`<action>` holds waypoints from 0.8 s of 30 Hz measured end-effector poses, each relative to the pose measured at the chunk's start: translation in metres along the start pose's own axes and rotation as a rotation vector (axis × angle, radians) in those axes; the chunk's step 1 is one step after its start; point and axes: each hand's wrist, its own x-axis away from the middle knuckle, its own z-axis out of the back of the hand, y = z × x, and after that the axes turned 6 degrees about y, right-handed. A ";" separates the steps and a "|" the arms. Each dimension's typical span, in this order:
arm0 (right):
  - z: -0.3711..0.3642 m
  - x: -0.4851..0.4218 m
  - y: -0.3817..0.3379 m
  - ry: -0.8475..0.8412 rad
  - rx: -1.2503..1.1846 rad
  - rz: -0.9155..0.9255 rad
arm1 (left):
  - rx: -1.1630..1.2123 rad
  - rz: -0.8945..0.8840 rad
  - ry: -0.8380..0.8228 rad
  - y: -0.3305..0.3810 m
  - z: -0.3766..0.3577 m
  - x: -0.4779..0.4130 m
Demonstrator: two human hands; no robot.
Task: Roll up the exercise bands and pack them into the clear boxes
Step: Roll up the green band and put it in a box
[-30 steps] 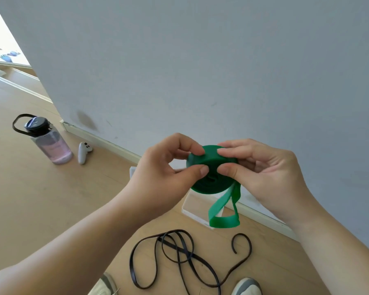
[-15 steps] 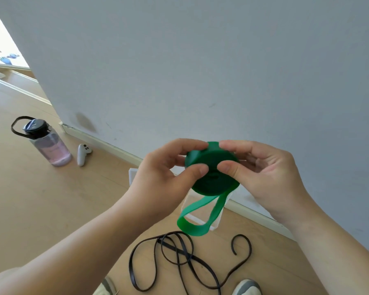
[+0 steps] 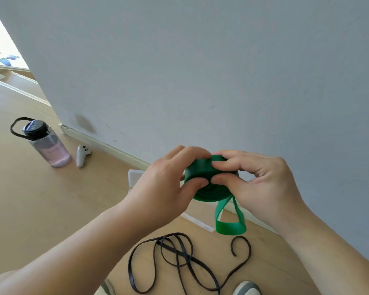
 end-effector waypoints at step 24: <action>-0.001 -0.004 0.004 -0.011 -0.059 -0.110 | 0.228 0.363 0.047 0.003 0.006 -0.008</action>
